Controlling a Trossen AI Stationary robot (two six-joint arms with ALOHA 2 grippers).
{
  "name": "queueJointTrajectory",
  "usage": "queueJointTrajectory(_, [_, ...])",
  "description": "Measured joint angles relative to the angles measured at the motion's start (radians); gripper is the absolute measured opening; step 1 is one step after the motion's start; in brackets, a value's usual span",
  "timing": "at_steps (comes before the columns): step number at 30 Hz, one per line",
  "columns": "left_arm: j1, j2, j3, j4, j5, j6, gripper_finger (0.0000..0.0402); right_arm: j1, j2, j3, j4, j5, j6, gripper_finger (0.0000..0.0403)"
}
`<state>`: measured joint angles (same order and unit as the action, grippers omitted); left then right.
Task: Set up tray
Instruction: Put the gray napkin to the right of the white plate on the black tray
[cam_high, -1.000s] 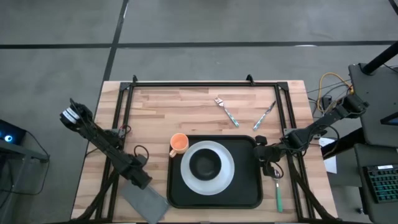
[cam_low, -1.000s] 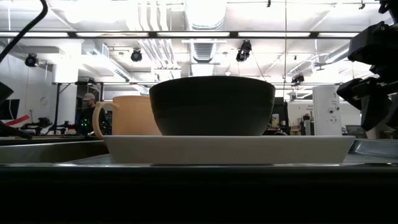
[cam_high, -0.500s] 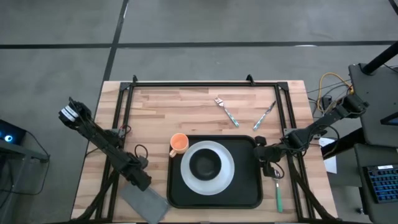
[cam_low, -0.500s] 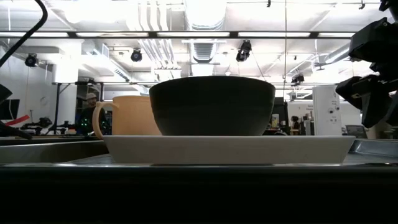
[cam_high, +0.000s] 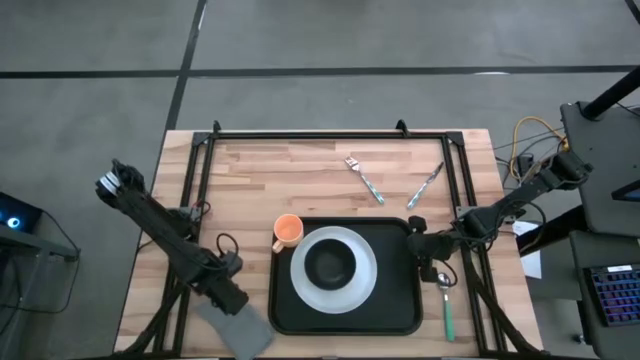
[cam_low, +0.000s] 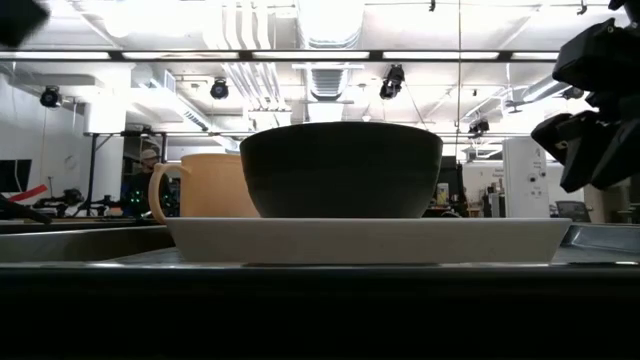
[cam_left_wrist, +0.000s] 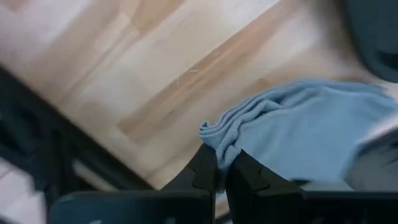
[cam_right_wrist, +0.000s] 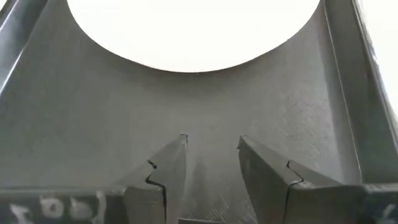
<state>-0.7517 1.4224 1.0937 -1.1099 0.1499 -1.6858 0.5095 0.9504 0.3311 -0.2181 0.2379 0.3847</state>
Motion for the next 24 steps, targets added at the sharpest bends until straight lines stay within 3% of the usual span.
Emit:
queueJointTrajectory(6, [0.001, 0.051, 0.281, -0.240, -0.013, 0.005, 0.0001, 0.000, -0.002, 0.012, -0.003, 0.001, 0.001, 0.0155])
queueJointTrajectory(15, [0.009, 0.196, 0.623, -0.463, -0.028, 0.067, 0.0000, 0.001, -0.002, 0.077, -0.002, 0.080, -0.020, 0.0172])
queueJointTrajectory(19, [0.026, 0.248, 0.742, -0.463, -0.054, 0.133, 0.0000, 0.000, -0.002, 0.114, -0.003, 0.088, -0.034, 0.0178])
queueJointTrajectory(24, [0.062, 0.293, 0.797, -0.460, -0.072, 0.215, 0.0000, 0.000, 0.000, 0.162, 0.026, 0.187, -0.042, 0.0178])
